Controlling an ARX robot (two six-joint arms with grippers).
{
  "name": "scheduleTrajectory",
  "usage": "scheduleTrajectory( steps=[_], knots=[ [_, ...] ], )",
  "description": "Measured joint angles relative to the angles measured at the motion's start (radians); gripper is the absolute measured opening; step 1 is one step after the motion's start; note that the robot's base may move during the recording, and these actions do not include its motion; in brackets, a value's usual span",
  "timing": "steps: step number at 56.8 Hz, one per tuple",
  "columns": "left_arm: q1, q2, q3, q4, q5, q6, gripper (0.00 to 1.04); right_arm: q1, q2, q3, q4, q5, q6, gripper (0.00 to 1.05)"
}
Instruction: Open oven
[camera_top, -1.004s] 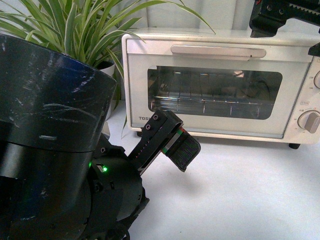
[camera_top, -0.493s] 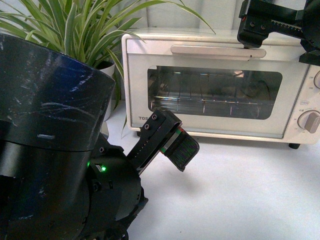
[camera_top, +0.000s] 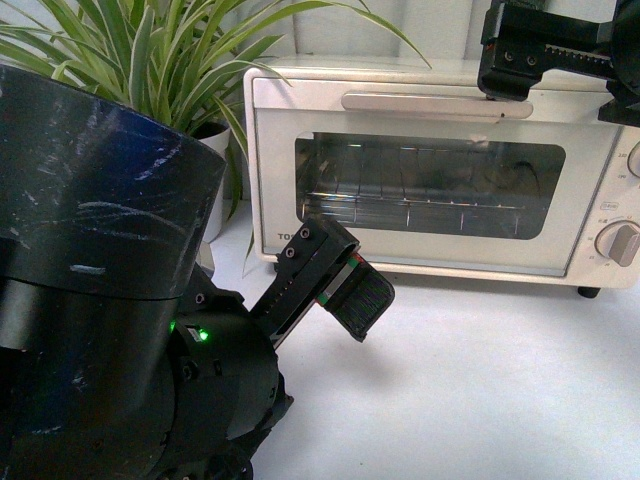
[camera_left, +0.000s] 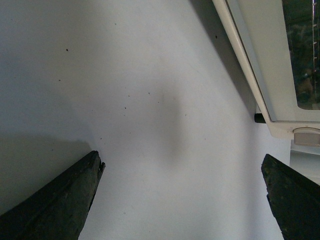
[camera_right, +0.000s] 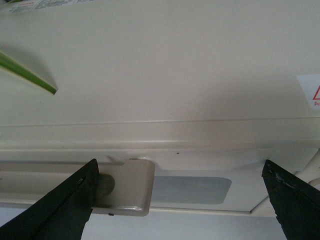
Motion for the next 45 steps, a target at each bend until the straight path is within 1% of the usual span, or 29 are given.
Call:
scheduleTrajectory(
  steps=[18, 45],
  knots=[
    [0.001, 0.0, 0.0, -0.001, 0.0, 0.0, 0.98, 0.0, -0.047, -0.071, 0.029, -0.029, -0.038, 0.95],
    [0.005, 0.0, 0.0, -0.003, 0.0, -0.001, 0.98, -0.001, -0.156, -0.298, 0.148, -0.107, -0.047, 0.95]
  ],
)
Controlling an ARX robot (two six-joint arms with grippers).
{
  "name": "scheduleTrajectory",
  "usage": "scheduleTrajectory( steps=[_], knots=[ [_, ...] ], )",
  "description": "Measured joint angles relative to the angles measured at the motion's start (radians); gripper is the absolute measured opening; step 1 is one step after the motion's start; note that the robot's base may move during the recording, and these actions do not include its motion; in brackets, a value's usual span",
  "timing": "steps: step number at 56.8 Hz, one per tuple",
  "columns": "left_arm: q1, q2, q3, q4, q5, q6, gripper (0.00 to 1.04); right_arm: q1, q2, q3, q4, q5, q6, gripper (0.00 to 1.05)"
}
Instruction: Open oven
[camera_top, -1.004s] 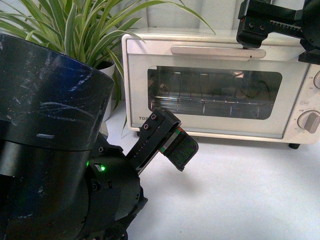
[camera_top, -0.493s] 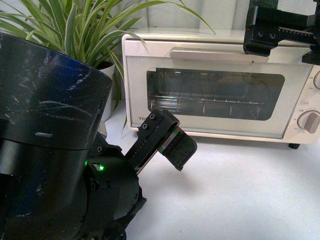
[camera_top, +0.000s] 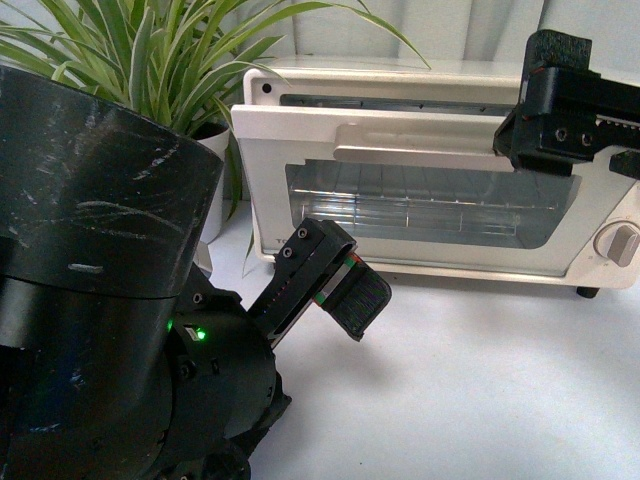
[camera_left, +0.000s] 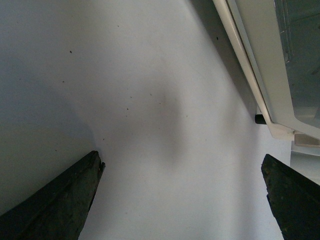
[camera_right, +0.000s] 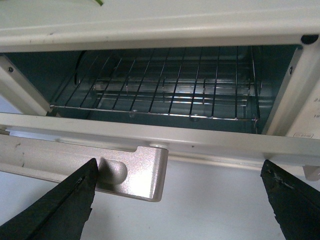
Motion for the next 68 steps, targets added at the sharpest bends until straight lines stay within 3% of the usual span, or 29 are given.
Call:
scheduleTrajectory(
  steps=[16, 35, 51, 68],
  knots=[
    [0.006, 0.0, 0.0, 0.0, 0.0, 0.0, 0.98, 0.037, -0.027, -0.14, 0.043, -0.083, -0.021, 0.95],
    [0.008, -0.005, -0.003, -0.009, 0.014, 0.029, 0.98, 0.035, -0.08, -0.186, 0.039, -0.098, -0.04, 0.95],
    [0.02, -0.019, -0.004, -0.043, -0.017, 0.066, 0.98, -0.044, -0.25, -0.215, -0.039, -0.114, -0.006, 0.95],
    [0.032, -0.033, -0.006, -0.079, -0.061, 0.167, 0.98, -0.196, -0.399, -0.265, -0.049, -0.175, 0.045, 0.95]
  ],
)
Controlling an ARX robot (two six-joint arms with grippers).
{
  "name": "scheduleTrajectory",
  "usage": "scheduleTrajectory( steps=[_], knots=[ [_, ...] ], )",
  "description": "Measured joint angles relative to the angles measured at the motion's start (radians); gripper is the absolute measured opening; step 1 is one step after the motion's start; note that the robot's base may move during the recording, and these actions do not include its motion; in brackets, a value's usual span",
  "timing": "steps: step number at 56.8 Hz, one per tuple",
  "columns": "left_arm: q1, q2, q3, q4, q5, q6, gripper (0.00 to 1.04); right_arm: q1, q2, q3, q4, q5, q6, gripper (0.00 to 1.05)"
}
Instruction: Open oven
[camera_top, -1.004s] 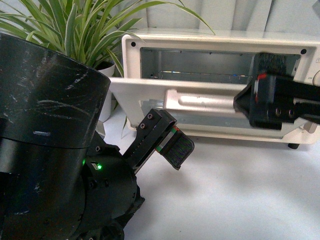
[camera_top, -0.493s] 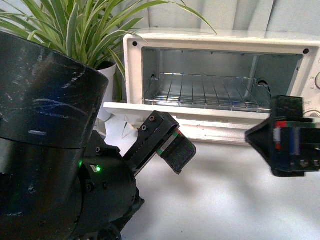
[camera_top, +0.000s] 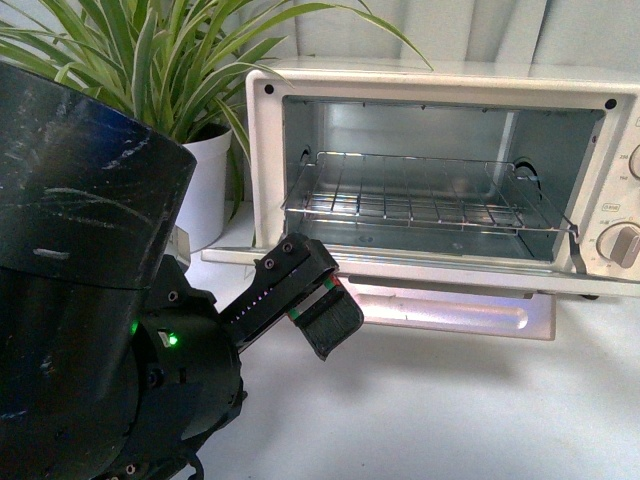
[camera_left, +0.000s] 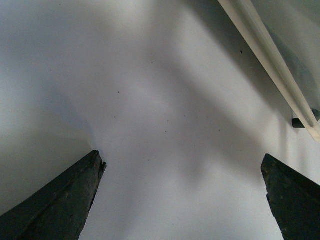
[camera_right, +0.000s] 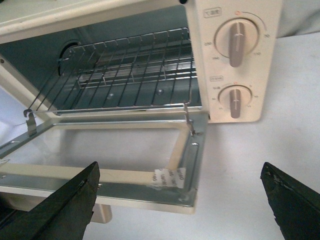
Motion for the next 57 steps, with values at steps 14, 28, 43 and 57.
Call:
scheduleTrajectory(
  steps=[14, 28, 43, 57],
  knots=[
    [-0.001, 0.0, 0.0, -0.01, -0.019, 0.051, 0.98, -0.09, -0.04, -0.047, -0.004, -0.045, 0.01, 0.95],
    [-0.005, -0.001, 0.002, -0.026, -0.074, 0.159, 0.98, -0.111, -0.054, -0.062, -0.004, -0.056, 0.01, 0.95],
    [-0.003, -0.001, -0.013, -0.027, -0.135, 0.292, 0.98, -0.103, -0.076, -0.108, 0.011, -0.053, 0.0, 0.95],
    [-0.002, 0.0, -0.044, -0.004, -0.222, 0.48, 0.98, -0.084, -0.1, -0.16, 0.02, -0.054, -0.029, 0.95]
  ],
)
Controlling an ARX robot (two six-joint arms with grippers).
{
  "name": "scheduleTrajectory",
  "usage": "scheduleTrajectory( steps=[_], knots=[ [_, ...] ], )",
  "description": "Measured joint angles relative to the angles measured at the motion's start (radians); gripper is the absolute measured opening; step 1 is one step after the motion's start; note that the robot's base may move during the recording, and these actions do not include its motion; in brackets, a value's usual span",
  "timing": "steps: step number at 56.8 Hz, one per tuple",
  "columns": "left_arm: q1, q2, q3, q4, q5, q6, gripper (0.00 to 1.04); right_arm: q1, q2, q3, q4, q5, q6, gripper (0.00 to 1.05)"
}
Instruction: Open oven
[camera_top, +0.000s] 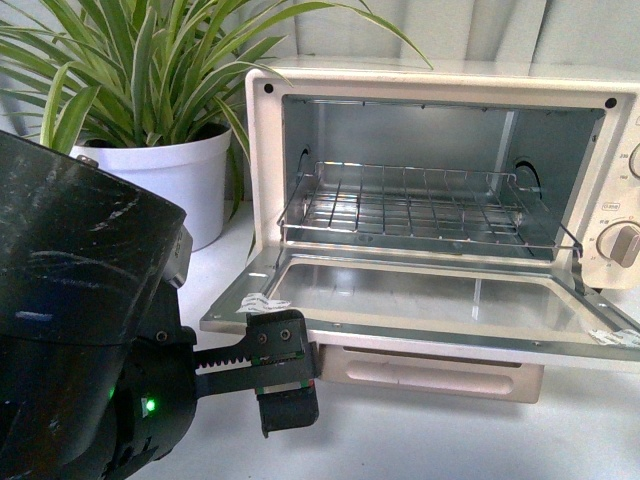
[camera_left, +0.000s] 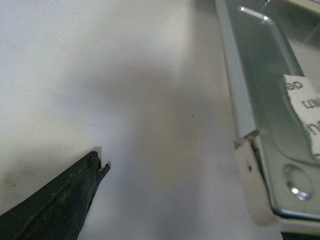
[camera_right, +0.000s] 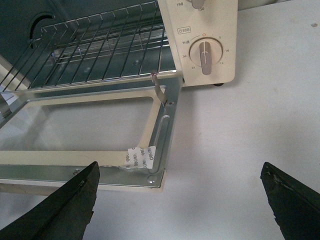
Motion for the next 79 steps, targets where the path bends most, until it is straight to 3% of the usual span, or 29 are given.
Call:
scheduleTrajectory(
  steps=[21, 40, 47, 60, 71, 79],
  knots=[
    [-0.025, -0.01, -0.042, 0.055, -0.093, 0.28, 0.98, 0.017, -0.02, -0.032, 0.002, -0.005, -0.019, 0.95],
    [-0.03, -0.214, -0.175, 0.061, -0.071, 0.433, 0.98, 0.005, -0.095, -0.045, -0.033, -0.042, -0.034, 0.95],
    [-0.047, -0.369, -0.251, 0.035, -0.106, 0.505, 0.98, 0.0, -0.145, -0.073, -0.038, -0.054, -0.044, 0.95],
    [-0.08, -0.758, -0.406, -0.044, -0.166, 0.624, 0.98, -0.1, -0.288, -0.185, -0.011, -0.2, -0.042, 0.95],
    [-0.047, -1.098, -0.479, -0.206, -0.117, 0.572, 0.98, -0.181, -0.39, -0.261, -0.019, -0.293, -0.04, 0.95],
    [-0.044, -1.344, -0.511, -0.314, -0.139, 0.526, 0.98, -0.228, -0.512, -0.326, -0.049, -0.311, -0.043, 0.95]
  ],
)
